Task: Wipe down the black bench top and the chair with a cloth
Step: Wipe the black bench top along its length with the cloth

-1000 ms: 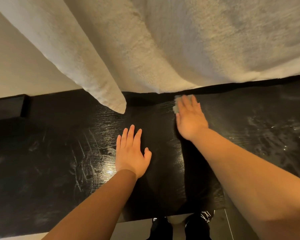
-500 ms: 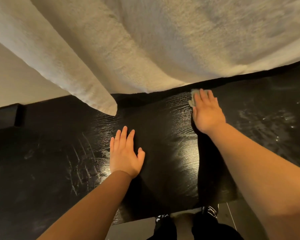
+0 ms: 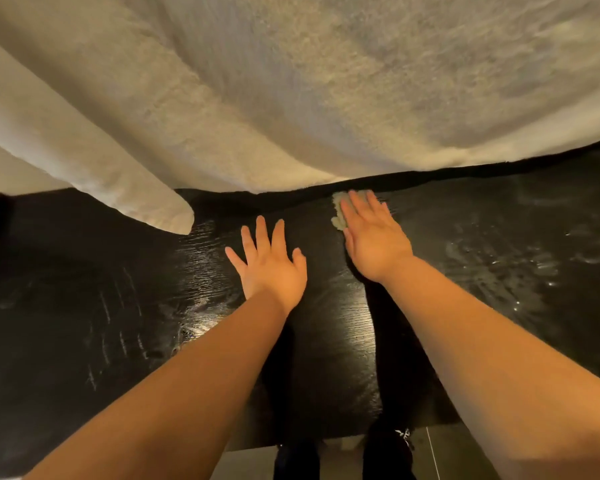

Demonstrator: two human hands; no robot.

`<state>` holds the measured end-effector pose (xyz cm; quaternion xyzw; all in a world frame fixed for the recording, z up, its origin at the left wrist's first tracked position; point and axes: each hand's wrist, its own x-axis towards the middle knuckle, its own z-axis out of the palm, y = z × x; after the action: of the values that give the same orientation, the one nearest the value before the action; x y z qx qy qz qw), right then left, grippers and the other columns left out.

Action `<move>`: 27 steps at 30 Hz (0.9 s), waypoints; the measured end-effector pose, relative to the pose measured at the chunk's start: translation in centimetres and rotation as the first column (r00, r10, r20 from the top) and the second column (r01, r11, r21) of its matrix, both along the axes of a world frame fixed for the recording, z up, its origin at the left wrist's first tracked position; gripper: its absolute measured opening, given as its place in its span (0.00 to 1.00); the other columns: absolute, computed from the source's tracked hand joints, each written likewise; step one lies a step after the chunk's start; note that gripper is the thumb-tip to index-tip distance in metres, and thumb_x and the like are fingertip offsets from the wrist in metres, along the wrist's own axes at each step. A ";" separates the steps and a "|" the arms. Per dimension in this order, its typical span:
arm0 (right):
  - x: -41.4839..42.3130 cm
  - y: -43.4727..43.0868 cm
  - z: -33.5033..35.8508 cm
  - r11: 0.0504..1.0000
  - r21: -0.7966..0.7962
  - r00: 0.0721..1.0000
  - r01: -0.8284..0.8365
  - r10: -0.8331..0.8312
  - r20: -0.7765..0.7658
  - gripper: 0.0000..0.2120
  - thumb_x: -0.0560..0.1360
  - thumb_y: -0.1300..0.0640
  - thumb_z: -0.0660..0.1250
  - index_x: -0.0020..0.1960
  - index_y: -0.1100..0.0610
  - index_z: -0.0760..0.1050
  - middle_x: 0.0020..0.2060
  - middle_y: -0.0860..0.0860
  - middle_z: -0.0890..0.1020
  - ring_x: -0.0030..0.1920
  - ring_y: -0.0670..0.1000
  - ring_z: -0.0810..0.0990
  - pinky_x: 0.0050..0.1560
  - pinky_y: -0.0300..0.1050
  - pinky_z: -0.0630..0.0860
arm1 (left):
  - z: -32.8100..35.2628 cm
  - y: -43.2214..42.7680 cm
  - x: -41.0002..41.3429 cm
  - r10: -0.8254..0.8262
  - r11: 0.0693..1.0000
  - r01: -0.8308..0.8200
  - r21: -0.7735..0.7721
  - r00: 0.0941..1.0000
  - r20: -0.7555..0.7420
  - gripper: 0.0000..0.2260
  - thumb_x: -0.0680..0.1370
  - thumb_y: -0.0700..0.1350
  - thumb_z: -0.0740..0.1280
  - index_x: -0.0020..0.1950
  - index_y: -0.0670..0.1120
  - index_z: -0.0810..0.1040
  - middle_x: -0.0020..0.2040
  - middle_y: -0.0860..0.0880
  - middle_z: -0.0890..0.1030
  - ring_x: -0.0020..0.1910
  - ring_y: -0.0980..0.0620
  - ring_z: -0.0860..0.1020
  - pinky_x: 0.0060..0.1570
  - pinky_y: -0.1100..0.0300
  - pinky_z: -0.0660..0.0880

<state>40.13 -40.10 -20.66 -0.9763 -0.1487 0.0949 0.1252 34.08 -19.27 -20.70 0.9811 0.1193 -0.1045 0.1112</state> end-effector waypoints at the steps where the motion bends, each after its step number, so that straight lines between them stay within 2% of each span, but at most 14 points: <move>1: 0.8 -2.0 0.2 0.998 -0.004 0.998 0.065 -0.065 0.005 0.28 0.85 0.52 0.54 0.84 0.57 0.54 0.83 0.56 0.56 0.83 0.62 0.49 0.81 0.60 0.48 | -0.1 -0.3 0.0 -0.002 1.000 0.002 0.015 1.000 0.002 0.31 0.84 0.61 0.50 0.87 0.57 0.48 0.87 0.49 0.44 0.85 0.41 0.40 0.80 0.31 0.41; 3: 1.7 -4.9 0.6 0.989 -0.026 0.990 0.144 -0.143 0.013 0.29 0.85 0.52 0.55 0.83 0.57 0.55 0.82 0.58 0.58 0.82 0.64 0.52 0.81 0.63 0.51 | -0.2 -0.5 0.0 0.008 0.999 -0.008 0.031 1.000 0.026 0.32 0.83 0.62 0.51 0.86 0.57 0.50 0.87 0.50 0.45 0.85 0.41 0.41 0.81 0.31 0.43; 6: 1.7 -4.3 0.7 0.983 -0.058 0.984 0.177 -0.176 0.013 0.29 0.84 0.51 0.54 0.83 0.57 0.54 0.82 0.58 0.57 0.82 0.65 0.51 0.81 0.63 0.51 | -0.3 -0.7 0.1 0.026 0.999 -0.026 0.042 1.000 0.013 0.32 0.83 0.63 0.52 0.86 0.57 0.50 0.87 0.50 0.45 0.86 0.41 0.42 0.81 0.31 0.44; 8: 1.2 -2.0 0.8 0.995 -0.049 0.997 0.083 -0.083 0.007 0.30 0.84 0.50 0.54 0.84 0.58 0.53 0.83 0.58 0.56 0.82 0.64 0.49 0.81 0.61 0.47 | -0.3 -0.8 0.1 0.021 0.999 -0.022 0.036 1.000 0.008 0.32 0.83 0.63 0.51 0.86 0.57 0.49 0.87 0.50 0.44 0.86 0.41 0.41 0.81 0.32 0.42; 11: 1.5 0.9 0.3 0.988 -0.013 0.988 -0.153 0.153 -0.024 0.31 0.86 0.49 0.53 0.85 0.57 0.49 0.84 0.56 0.51 0.83 0.61 0.44 0.82 0.56 0.40 | -0.4 -0.7 0.2 0.032 0.999 -0.033 0.031 0.999 0.014 0.32 0.82 0.62 0.53 0.86 0.56 0.51 0.87 0.50 0.46 0.85 0.42 0.42 0.81 0.32 0.41; 14: 3.0 0.0 0.4 0.962 0.031 0.962 -0.270 0.271 -0.025 0.28 0.87 0.50 0.53 0.84 0.58 0.53 0.83 0.57 0.56 0.83 0.62 0.50 0.82 0.56 0.44 | -0.4 -0.7 0.3 0.039 0.999 -0.039 0.038 0.999 0.012 0.32 0.83 0.62 0.54 0.86 0.56 0.52 0.87 0.50 0.47 0.86 0.42 0.43 0.81 0.33 0.41; 17: 5.1 -4.8 0.9 0.992 0.025 0.992 -0.123 0.122 0.037 0.26 0.85 0.50 0.52 0.80 0.58 0.64 0.76 0.61 0.70 0.75 0.67 0.67 0.78 0.60 0.58 | -0.2 -0.9 0.3 0.048 0.998 -0.048 0.037 0.999 0.018 0.31 0.83 0.61 0.55 0.86 0.56 0.53 0.87 0.51 0.47 0.86 0.42 0.43 0.81 0.34 0.41; 20: 5.9 -10.3 0.3 0.996 -0.059 0.994 0.069 -0.064 0.086 0.27 0.83 0.48 0.48 0.71 0.62 0.74 0.64 0.65 0.78 0.63 0.69 0.74 0.71 0.61 0.66 | -0.2 -1.0 0.3 0.054 0.998 -0.055 0.038 0.998 0.028 0.31 0.83 0.61 0.56 0.85 0.56 0.54 0.87 0.51 0.48 0.86 0.42 0.44 0.81 0.35 0.40; 22: 5.8 -11.0 0.3 0.982 -0.124 0.989 0.143 -0.137 0.054 0.27 0.82 0.48 0.47 0.68 0.64 0.75 0.63 0.65 0.77 0.63 0.68 0.73 0.71 0.63 0.66 | -0.3 -0.9 0.3 0.056 0.998 -0.057 0.039 0.998 0.025 0.31 0.83 0.61 0.56 0.85 0.57 0.53 0.87 0.51 0.48 0.86 0.43 0.43 0.82 0.35 0.40; 24: 5.5 -9.2 0.6 0.973 -0.157 0.985 0.171 -0.165 0.055 0.27 0.82 0.49 0.48 0.70 0.64 0.73 0.66 0.65 0.76 0.66 0.68 0.71 0.74 0.63 0.62 | -0.3 -0.8 0.3 0.058 0.998 -0.059 0.036 0.998 0.031 0.31 0.83 0.61 0.56 0.85 0.57 0.53 0.87 0.51 0.48 0.86 0.43 0.44 0.82 0.35 0.40; 27: 3.8 -4.4 1.0 0.993 -0.116 0.999 -0.018 0.022 0.031 0.30 0.83 0.50 0.48 0.81 0.61 0.60 0.77 0.62 0.67 0.77 0.66 0.63 0.79 0.62 0.56 | -0.4 -0.9 0.3 0.059 0.997 -0.061 0.044 0.997 0.041 0.31 0.83 0.61 0.56 0.85 0.57 0.54 0.87 0.51 0.48 0.86 0.43 0.44 0.82 0.35 0.41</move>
<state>43.89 -44.48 -19.67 -0.9819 -0.1545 0.0888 0.0648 34.36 -20.18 -21.06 0.9812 0.1487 -0.0789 0.0946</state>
